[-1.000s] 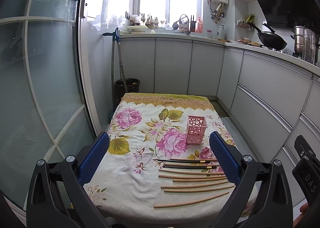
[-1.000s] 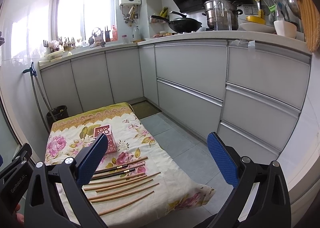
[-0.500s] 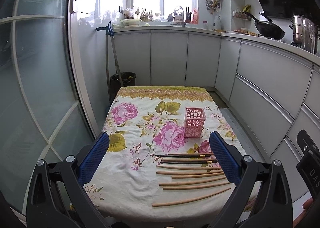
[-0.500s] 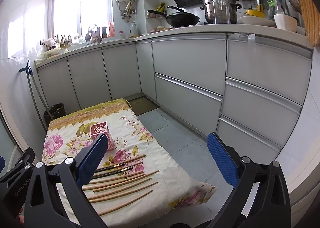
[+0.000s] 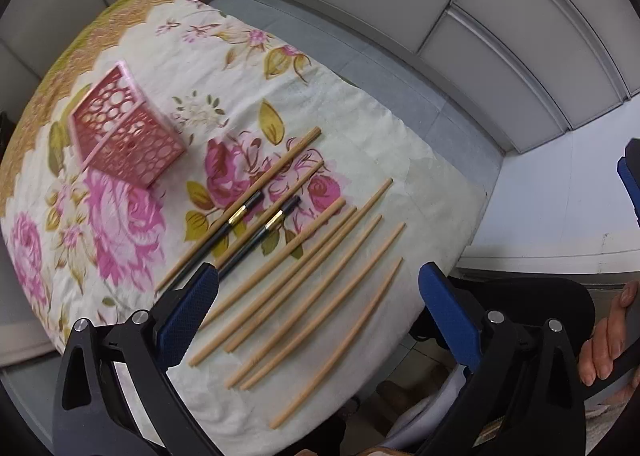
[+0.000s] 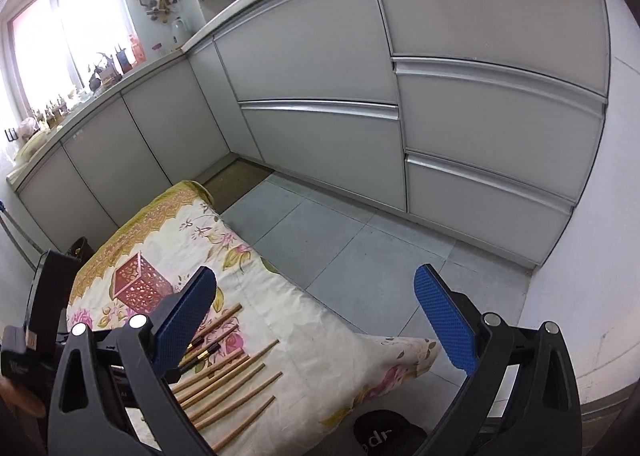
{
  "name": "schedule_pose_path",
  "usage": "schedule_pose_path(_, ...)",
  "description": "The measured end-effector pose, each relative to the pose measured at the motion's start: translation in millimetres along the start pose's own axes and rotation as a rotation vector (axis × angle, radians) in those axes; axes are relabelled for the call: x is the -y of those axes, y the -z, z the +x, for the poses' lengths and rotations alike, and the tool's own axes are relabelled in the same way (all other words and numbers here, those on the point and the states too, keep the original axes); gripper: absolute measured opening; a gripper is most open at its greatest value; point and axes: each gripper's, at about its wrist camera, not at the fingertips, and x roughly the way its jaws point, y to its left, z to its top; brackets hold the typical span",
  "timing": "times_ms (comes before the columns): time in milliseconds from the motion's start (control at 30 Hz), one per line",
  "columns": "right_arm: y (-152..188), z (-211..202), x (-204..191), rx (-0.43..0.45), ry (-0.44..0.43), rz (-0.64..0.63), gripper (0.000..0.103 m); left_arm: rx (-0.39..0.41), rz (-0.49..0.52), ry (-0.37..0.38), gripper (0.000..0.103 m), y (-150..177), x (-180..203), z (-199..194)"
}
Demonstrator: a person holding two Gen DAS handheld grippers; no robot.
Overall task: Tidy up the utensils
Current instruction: 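Lower the left tool to the wooden chopsticks and grasp one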
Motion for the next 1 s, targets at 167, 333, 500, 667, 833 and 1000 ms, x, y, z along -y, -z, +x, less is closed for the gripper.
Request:
schedule_pose_path(167, -4.4, 33.7, 5.0, -0.072, 0.002, 0.024, 0.097, -0.147, 0.016, 0.026, 0.096, -54.8, -20.5, 44.1)
schedule_pose_path(333, -10.0, 50.0, 7.9, -0.096, 0.001, 0.04, 0.097, -0.208, 0.042, -0.013, 0.076, -81.3, -28.3, 72.8)
schedule_pose_path(500, -9.6, 60.4, 4.9, -0.123, 0.003, 0.033, 0.097, -0.219, 0.067, -0.025, 0.066, -90.6, -30.8, 83.6)
schedule_pose_path(667, -9.6, 63.4, 5.4, -0.122, 0.015, 0.034, 0.097, -0.232, 0.086, -0.032, 0.052, -100.3, -30.2, 99.7)
schedule_pose_path(833, -9.0, 64.6, 5.9, -0.13, 0.018, 0.032, 0.097, -0.243, 0.113, -0.058, 0.042, -99.3, -21.3, 117.4)
schedule_pose_path(1000, -8.9, 64.1, 6.4, -0.129, 0.016, 0.031, 0.097, -0.253, 0.158, -0.094, 0.037, -102.7, -13.1, 129.9)
